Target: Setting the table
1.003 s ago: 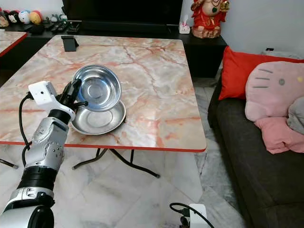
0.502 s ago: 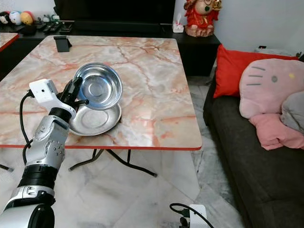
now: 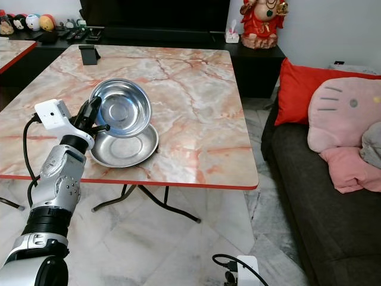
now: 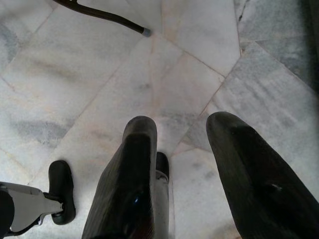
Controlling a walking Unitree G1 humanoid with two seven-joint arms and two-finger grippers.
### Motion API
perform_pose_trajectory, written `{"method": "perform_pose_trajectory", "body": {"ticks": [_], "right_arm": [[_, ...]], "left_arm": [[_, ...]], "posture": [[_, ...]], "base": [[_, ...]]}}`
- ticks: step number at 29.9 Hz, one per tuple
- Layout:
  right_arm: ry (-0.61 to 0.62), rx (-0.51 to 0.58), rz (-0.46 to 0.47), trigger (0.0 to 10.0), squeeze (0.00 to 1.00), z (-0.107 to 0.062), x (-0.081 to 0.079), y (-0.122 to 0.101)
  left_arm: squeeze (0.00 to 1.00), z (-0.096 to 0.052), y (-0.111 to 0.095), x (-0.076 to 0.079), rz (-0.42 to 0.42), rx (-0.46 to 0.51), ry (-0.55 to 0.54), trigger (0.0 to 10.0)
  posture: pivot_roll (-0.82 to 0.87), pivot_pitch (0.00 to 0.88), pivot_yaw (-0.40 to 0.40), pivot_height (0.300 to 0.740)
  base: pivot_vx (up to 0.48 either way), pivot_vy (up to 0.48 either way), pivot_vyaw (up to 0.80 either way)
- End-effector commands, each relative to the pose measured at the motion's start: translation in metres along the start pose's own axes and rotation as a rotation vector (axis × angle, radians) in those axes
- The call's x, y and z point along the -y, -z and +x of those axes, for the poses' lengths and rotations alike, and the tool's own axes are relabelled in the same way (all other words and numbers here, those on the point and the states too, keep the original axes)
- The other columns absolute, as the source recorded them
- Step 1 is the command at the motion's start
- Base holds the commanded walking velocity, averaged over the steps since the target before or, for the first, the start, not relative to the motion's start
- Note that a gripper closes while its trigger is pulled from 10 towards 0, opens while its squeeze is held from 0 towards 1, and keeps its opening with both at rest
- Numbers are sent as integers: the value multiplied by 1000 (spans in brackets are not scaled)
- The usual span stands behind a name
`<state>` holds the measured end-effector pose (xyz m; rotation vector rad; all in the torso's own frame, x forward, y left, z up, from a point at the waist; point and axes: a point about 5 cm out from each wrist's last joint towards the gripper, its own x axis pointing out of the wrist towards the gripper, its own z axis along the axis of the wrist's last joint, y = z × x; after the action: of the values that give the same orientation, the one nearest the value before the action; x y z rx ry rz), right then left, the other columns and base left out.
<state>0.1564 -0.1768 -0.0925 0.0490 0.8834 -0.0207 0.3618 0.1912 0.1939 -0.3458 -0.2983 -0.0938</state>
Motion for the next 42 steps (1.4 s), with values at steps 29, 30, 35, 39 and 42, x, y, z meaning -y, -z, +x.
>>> {"method": "perform_pose_trajectory", "body": {"ticks": [29, 30, 35, 39, 42], "right_arm": [[-5, -5, 17, 10000, 0, 0, 0, 0], [-5, -5, 19, 10000, 0, 0, 0, 0], [-2, -5, 19, 10000, 0, 0, 0, 1], [1, -5, 19, 10000, 0, 0, 0, 1], [0, -6, 17, 10000, 0, 0, 1, 1]], "left_arm": [[0, 2, 3, 14, 8, -31, 93, 10000], [0, 0, 8, 16, 7, -62, 124, 10000], [0, -8, 22, 20, 38, -166, 206, 10000], [0, -14, 29, 14, 43, -265, 213, 10000], [0, -17, 29, 6, 41, -306, 191, 10000]], "posture": [[50, 0, -14, 740], [50, 0, -14, 740], [50, 0, -12, 740], [51, 0, -13, 740], [54, 0, -12, 740]], "base": [[204, 0, 0], [0, 0, 0], [0, 0, 0], [0, 0, 0], [0, 0, 0]]}}
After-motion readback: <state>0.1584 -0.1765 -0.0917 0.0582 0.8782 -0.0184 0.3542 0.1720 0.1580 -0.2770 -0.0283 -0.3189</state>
